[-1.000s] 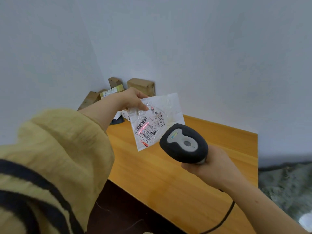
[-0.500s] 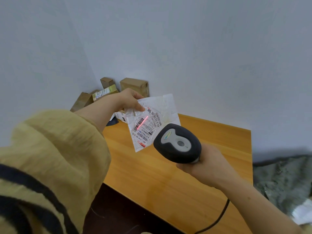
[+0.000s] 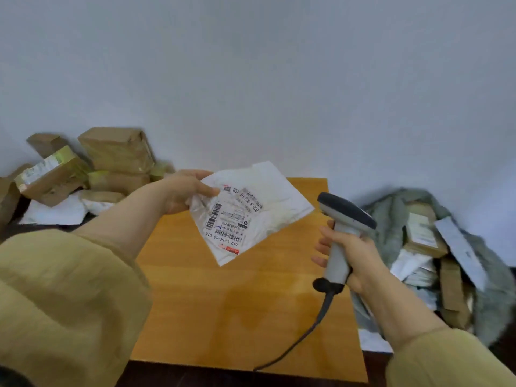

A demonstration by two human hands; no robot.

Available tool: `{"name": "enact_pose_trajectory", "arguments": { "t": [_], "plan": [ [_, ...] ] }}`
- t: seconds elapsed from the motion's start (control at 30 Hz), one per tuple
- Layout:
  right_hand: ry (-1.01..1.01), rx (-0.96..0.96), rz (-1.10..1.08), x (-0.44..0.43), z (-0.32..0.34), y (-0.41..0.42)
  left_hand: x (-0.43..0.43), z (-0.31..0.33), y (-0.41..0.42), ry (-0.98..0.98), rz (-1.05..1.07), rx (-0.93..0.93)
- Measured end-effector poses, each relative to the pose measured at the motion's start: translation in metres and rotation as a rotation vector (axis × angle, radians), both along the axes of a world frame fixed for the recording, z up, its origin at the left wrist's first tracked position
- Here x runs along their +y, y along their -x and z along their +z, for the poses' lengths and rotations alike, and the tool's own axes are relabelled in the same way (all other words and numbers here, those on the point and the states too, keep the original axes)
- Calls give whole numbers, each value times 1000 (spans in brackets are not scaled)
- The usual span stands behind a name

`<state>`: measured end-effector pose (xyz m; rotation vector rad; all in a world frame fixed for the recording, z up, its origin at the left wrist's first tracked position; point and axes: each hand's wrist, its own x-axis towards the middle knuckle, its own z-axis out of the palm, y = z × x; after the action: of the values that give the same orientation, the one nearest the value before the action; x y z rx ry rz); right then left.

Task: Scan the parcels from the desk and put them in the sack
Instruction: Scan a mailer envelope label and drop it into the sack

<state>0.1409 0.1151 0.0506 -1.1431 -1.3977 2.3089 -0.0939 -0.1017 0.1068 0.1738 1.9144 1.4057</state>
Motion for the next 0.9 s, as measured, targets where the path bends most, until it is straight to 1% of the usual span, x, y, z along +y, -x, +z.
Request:
{"name": "enact_pose_trajectory", "arguments": {
  "t": [0.07,0.13,0.2,0.3,0.4,0.5,0.57,0.63,0.7,0.77,0.83,0.9],
  "plan": [
    [82,-21,-130,18,-13,-12,29,-14,-4,-46,-48,-48],
    [119,-19,-273,46,-25,-31,69,-23,-19,-76,-151,-99],
    [132,1,-366,77,-29,-55,103,-27,-40,-85,-273,-126],
    [128,56,-374,125,-31,-95,151,-28,-68,-72,-408,-186],
    [124,83,-308,171,-34,-132,207,-29,-98,-79,-483,-208],
    [40,38,-299,218,-35,-171,265,-40,-133,-35,-491,-194],
    [-36,-32,-327,252,-35,-200,306,-58,-161,46,-503,-154],
    [-105,-85,-363,284,-34,-225,345,-79,-191,89,-410,-102],
    [-151,-120,-404,311,-33,-242,375,-106,-215,89,-201,-65],
    [-186,-156,-434,337,-40,-253,397,-135,-229,173,-58,-34],
    [-203,-186,-428,357,-48,-257,410,-159,-238,293,-19,-19],
    [-193,-198,-414,372,-54,-254,420,-181,-241,356,9,-17]
  ]
}}
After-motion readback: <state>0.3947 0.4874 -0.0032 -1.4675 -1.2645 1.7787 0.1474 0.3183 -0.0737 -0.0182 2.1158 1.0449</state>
